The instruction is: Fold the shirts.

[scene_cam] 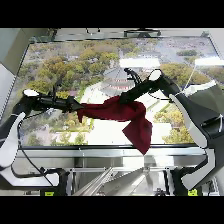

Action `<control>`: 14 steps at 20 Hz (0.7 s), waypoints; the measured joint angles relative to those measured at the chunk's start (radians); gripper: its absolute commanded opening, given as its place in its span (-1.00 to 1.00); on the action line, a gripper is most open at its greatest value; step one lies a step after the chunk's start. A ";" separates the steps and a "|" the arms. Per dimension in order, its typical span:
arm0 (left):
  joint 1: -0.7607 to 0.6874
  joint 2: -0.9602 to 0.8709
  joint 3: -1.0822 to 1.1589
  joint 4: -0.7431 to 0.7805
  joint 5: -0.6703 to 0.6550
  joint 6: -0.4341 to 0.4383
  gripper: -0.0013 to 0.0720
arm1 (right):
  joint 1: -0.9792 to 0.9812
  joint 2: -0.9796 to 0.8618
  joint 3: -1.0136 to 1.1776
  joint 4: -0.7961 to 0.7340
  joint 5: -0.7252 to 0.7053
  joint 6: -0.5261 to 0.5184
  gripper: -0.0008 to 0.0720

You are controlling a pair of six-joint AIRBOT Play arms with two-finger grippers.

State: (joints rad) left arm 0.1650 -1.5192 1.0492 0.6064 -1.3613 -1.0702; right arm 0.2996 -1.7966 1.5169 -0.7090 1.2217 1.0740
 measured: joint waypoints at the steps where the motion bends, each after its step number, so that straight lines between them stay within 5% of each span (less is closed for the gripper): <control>1: 0.018 -0.032 -0.002 0.000 0.000 0.011 -0.91 | -0.011 -0.006 0.007 0.008 0.013 0.000 -0.22; 7: 0.132 -0.139 -0.005 -0.001 -0.006 0.066 -0.91 | -0.225 0.094 0.025 0.019 0.273 0.034 -0.22; 12: 0.192 -0.154 -0.005 -0.004 -0.011 0.093 -0.91 | -0.401 0.309 -0.211 -0.036 0.303 0.064 -0.21; 14: 0.198 -0.155 -0.005 -0.004 -0.011 0.096 -0.91 | -0.428 0.399 -0.390 -0.077 0.237 0.072 0.33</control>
State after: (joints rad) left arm 0.3630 -1.6745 1.0447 0.6022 -1.3720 -0.9741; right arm -0.1284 -1.3975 1.1267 -0.7860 1.4582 1.1458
